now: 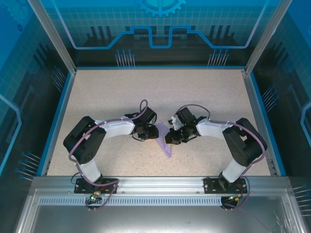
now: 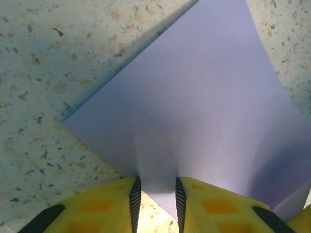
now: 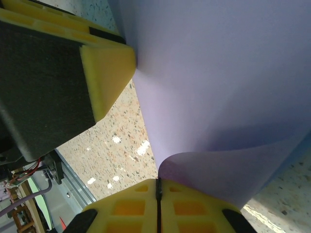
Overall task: Fold a paper plane with a square sheet of paper (pick it up from the middle)
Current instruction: Third fold the triangle at the center of the table.
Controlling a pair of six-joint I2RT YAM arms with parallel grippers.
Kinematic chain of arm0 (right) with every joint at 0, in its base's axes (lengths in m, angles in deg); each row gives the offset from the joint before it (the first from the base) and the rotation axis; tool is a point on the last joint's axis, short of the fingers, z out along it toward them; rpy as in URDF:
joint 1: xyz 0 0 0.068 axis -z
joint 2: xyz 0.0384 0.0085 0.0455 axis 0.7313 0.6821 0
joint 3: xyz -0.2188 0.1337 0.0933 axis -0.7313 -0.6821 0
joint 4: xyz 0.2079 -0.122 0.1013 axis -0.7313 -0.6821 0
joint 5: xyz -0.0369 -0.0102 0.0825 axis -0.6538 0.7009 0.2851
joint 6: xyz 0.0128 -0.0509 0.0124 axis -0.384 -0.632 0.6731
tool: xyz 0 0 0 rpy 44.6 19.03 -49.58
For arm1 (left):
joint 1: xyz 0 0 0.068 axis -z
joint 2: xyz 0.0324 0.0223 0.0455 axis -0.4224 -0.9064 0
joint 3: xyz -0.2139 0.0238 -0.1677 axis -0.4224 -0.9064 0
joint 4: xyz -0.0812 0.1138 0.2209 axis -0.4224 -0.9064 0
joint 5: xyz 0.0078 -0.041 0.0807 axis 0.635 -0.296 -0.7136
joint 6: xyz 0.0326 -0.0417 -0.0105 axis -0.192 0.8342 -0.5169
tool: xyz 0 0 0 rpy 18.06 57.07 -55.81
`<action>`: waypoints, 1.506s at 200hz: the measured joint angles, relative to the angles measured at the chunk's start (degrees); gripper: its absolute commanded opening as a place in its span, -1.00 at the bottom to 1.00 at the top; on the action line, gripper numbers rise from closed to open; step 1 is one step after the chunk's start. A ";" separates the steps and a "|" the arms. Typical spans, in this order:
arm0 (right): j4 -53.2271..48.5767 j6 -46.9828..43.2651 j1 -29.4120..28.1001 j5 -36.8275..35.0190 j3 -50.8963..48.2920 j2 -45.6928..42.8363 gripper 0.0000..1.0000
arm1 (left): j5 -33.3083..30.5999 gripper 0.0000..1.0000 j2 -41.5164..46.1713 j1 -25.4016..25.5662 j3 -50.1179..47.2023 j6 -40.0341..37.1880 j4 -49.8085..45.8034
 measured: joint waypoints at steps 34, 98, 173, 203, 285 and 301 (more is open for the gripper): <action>0.46 0.33 -0.33 -0.07 0.24 0.92 -0.84 | 0.13 -0.42 0.00 -0.07 0.00 0.00 0.02; 0.94 0.98 -1.22 -0.26 1.77 2.95 -0.84 | 0.44 -0.42 0.00 -0.22 -0.31 0.00 0.44; 1.31 1.42 -1.22 -1.55 1.99 4.72 -0.84 | 0.48 -0.42 0.00 -0.26 -0.57 0.02 0.85; 1.33 1.46 -1.22 -1.81 2.05 4.94 -0.83 | 0.48 -0.42 0.00 -0.26 -0.59 0.00 0.85; 1.53 2.08 -1.22 -2.86 2.69 5.92 -0.78 | 0.68 -0.41 0.00 -0.26 -0.61 0.00 0.90; 1.53 2.08 -1.22 -2.86 2.69 5.92 -0.74 | 0.70 -0.41 0.00 -0.26 -0.61 0.02 0.92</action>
